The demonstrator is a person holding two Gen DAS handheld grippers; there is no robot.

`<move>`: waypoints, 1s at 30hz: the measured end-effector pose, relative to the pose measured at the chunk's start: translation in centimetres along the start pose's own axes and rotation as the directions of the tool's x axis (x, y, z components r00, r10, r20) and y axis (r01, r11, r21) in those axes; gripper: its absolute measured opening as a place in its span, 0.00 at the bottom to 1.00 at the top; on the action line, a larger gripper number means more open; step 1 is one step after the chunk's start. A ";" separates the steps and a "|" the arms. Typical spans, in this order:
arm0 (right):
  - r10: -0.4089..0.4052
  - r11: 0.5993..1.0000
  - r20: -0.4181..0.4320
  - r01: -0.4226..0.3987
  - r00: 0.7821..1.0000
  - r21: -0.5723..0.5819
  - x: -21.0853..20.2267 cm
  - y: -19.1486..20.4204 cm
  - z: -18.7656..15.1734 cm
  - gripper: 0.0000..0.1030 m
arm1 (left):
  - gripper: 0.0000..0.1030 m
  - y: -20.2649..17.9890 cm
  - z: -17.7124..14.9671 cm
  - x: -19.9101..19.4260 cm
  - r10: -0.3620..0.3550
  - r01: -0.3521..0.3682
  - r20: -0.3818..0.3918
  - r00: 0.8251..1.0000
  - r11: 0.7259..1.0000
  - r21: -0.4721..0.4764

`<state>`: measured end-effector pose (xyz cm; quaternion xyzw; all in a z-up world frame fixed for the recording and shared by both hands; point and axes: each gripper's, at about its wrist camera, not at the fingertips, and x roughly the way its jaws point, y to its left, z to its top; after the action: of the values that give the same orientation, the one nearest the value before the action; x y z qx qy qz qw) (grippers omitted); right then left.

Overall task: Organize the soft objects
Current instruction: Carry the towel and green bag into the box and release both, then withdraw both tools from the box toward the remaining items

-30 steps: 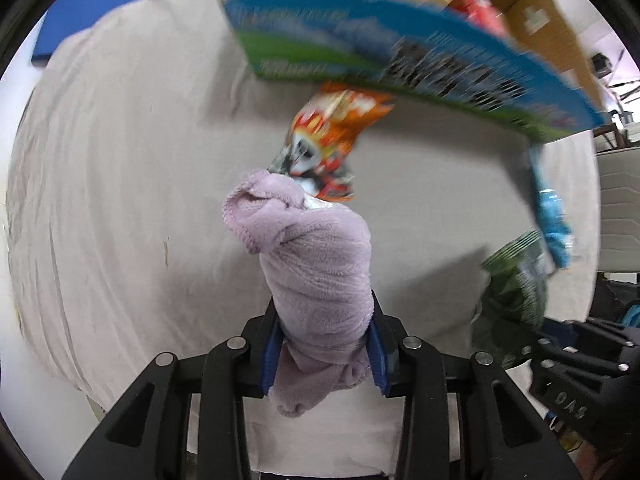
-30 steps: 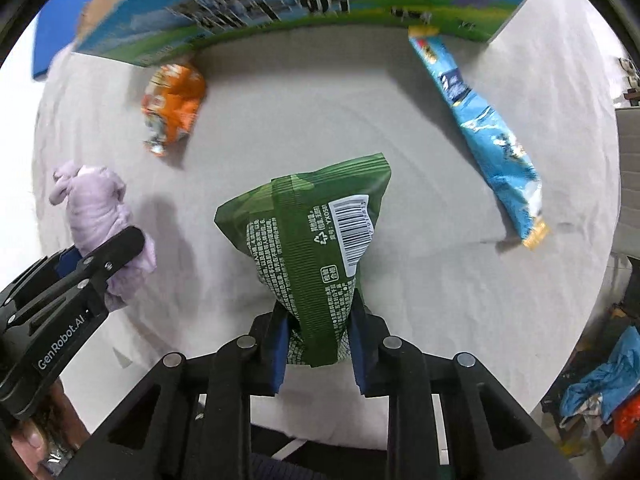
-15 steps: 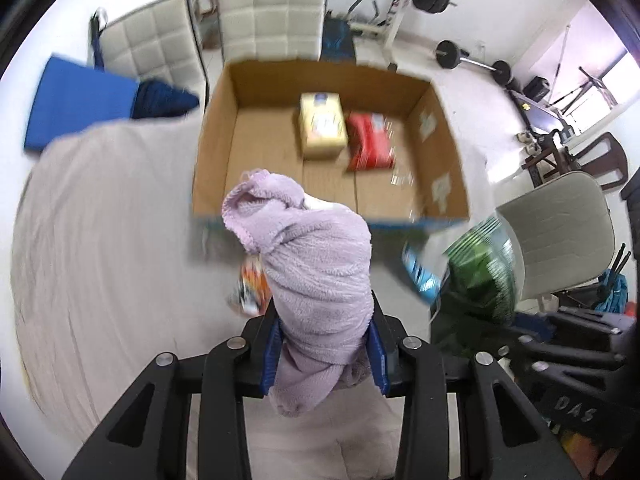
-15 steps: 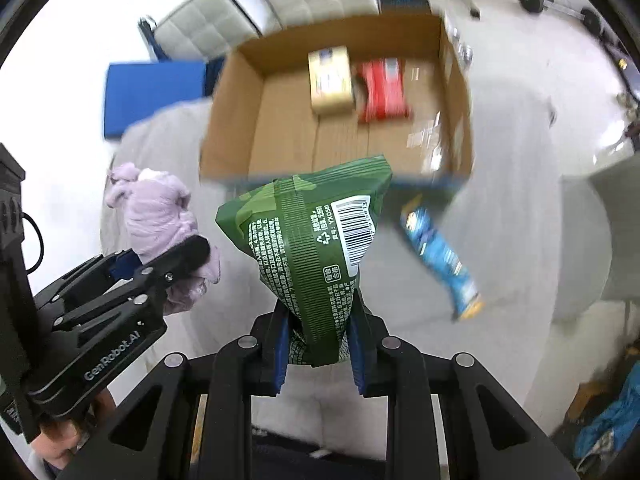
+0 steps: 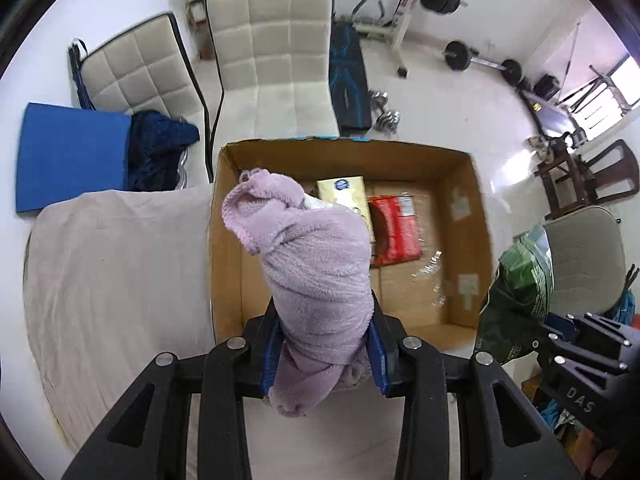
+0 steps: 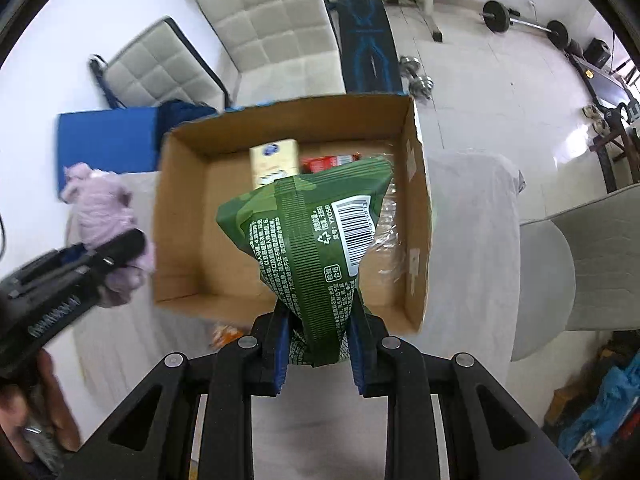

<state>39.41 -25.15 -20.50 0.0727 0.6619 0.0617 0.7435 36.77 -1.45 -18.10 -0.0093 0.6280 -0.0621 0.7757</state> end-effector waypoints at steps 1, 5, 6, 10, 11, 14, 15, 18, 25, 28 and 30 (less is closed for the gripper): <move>-0.011 1.000 -0.022 0.011 1.000 0.013 1.6 -0.3 0.8 0.26 | 0.33 0.2 0.7 0.7 -0.001 0.001 -0.017 1.000 1.000 -0.007; -0.061 0.998 -0.091 0.063 0.994 0.023 7.0 -0.9 2.5 0.26 | 0.33 1.0 3.4 5.2 0.020 -0.021 -0.092 0.996 1.000 -0.012; -0.067 0.997 -0.105 0.071 0.992 0.026 8.1 -1.0 2.6 0.26 | 0.33 1.2 4.1 6.6 0.024 -0.026 -0.114 0.993 1.000 -0.014; -0.102 0.994 -0.160 0.106 0.982 0.017 12.1 -1.4 3.0 0.26 | 0.33 1.4 5.9 10.7 0.049 -0.050 -0.174 0.984 0.999 -0.001; -0.103 0.994 -0.169 0.108 0.980 0.018 12.9 -1.5 3.0 0.26 | 0.33 1.4 6.3 11.6 0.057 -0.057 -0.185 0.981 0.998 0.006; -0.112 0.993 -0.199 0.117 0.974 0.017 15.0 -1.8 3.0 0.26 | 0.33 1.4 7.0 13.7 0.078 -0.076 -0.212 0.974 0.997 0.020; -0.113 0.993 -0.206 0.119 0.972 0.017 15.5 -1.8 3.0 0.26 | 0.33 1.4 7.2 14.0 0.082 -0.079 -0.214 0.973 0.997 0.022; -0.121 0.992 -0.230 0.126 0.966 0.009 16.8 -2.1 2.7 0.26 | 0.33 1.6 7.7 15.1 0.084 -0.081 -0.222 0.971 0.996 0.021; -0.119 0.993 -0.285 0.117 0.951 -0.023 18.4 -2.0 2.3 0.62 | 0.39 1.4 8.5 16.0 0.099 -0.098 -0.253 0.962 0.995 0.017; -0.117 0.993 -0.263 0.116 0.958 -0.019 17.6 -1.9 2.2 0.66 | 0.44 1.3 8.7 15.3 0.085 -0.087 -0.237 0.968 0.996 0.004; -0.112 0.994 -0.260 0.113 0.959 -0.015 17.2 -1.9 2.2 0.66 | 0.45 1.1 8.7 14.5 0.094 -0.095 -0.224 0.970 0.995 0.007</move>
<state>43.61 -23.82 -37.43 0.0264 0.7569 0.0282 0.6523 48.29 -2.44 -30.46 0.0263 0.7113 -0.0245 0.7020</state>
